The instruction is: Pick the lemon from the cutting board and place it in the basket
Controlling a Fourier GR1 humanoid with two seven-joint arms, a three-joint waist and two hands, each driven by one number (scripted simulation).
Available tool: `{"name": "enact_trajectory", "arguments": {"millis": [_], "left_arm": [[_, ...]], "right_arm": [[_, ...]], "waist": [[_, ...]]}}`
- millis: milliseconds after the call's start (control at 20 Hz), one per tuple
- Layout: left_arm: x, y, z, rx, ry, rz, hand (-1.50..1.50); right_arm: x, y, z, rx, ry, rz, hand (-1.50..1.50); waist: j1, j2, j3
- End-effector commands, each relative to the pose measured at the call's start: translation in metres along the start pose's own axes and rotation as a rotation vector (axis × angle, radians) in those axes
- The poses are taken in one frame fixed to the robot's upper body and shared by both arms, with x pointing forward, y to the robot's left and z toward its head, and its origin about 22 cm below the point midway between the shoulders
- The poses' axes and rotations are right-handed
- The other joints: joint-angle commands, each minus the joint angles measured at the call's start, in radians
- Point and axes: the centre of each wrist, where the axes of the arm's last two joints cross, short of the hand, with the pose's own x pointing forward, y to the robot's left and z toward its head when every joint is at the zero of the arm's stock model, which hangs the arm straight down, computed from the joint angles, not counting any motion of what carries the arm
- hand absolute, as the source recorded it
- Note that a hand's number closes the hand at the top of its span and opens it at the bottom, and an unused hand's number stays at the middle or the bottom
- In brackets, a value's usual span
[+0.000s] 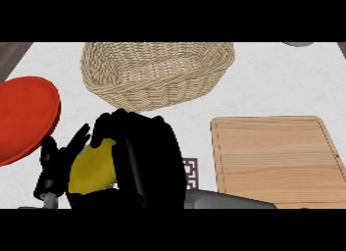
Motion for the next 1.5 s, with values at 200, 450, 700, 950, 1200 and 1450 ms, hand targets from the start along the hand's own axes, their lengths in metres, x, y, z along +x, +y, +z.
{"name": "enact_trajectory", "arguments": {"millis": [200, 450, 700, 950, 1200, 1450], "left_arm": [[-0.025, 0.004, 0.005, 0.007, 0.102, -0.023, 0.0], [-0.03, -0.004, 0.007, 0.017, 0.106, 0.005, 0.0], [-0.028, 0.005, 0.003, 0.029, 0.098, -0.018, 0.0], [-0.037, 0.006, 0.016, 0.043, 0.102, 0.0, 0.0], [-0.018, 0.003, 0.007, 0.021, 0.083, -0.012, 0.0], [-0.015, 0.021, 0.008, 0.02, 0.092, -0.012, 0.0]], "right_arm": [[0.058, -0.042, -0.062, -0.169, 0.149, -0.077, 1.5], [0.09, -0.059, -0.09, -0.203, 0.191, -0.079, 1.5], [0.095, -0.058, -0.132, -0.209, 0.248, -0.031, 1.5], [0.071, -0.049, -0.162, -0.21, 0.26, 0.003, 1.5], [0.061, -0.047, -0.183, -0.207, 0.279, -0.028, 1.5], [0.008, -0.031, -0.192, -0.224, 0.353, -0.128, 1.5]], "waist": [[-0.012, 0.006, -0.01], [-0.027, 0.006, -0.008], [-0.024, 0.018, -0.009], [-0.033, 0.019, -0.006], [-0.031, 0.023, -0.006], [-0.011, 0.033, -0.006]]}}
